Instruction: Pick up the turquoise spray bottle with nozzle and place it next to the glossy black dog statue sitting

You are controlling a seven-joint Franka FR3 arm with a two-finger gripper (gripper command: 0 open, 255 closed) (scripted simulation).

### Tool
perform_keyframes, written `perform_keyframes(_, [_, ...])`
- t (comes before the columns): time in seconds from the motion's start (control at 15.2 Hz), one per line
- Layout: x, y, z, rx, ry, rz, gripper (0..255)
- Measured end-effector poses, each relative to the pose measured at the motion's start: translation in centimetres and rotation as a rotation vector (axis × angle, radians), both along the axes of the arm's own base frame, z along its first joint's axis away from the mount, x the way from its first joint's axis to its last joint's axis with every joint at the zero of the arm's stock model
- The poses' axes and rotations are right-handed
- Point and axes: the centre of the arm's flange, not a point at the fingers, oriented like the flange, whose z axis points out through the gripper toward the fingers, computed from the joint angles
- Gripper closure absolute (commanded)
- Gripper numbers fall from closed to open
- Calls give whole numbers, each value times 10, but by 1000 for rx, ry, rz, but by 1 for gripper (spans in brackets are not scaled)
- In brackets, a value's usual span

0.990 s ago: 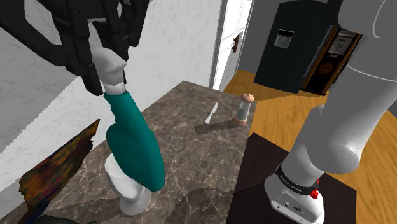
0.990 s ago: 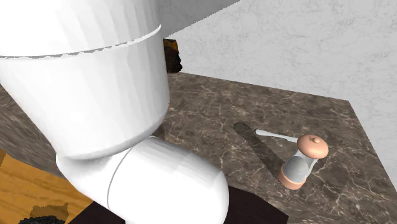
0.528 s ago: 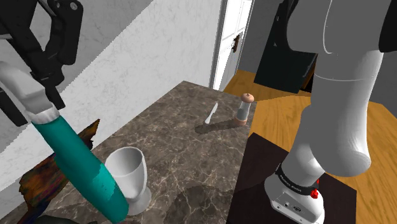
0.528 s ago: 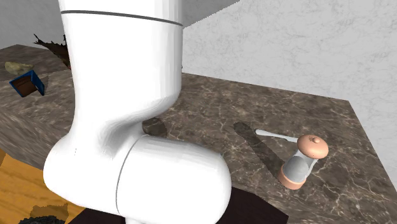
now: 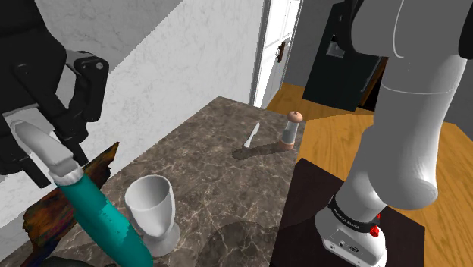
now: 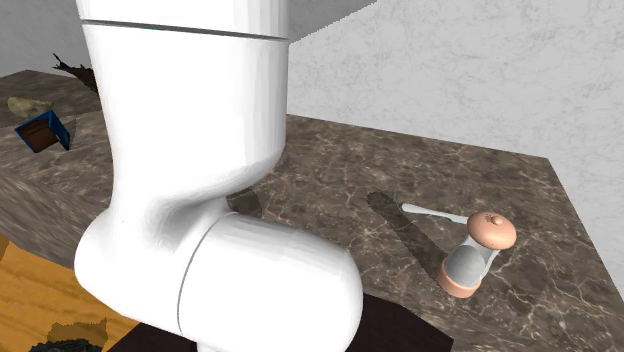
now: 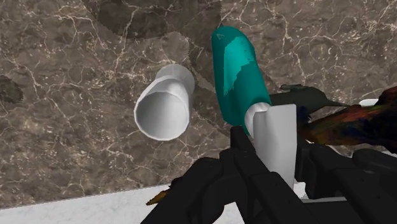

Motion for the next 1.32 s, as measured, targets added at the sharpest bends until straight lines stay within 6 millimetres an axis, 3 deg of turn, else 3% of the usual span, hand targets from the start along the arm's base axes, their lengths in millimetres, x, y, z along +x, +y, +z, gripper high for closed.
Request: perform_keyframes(1.32, [0,1,-106,0,0,-1,255])
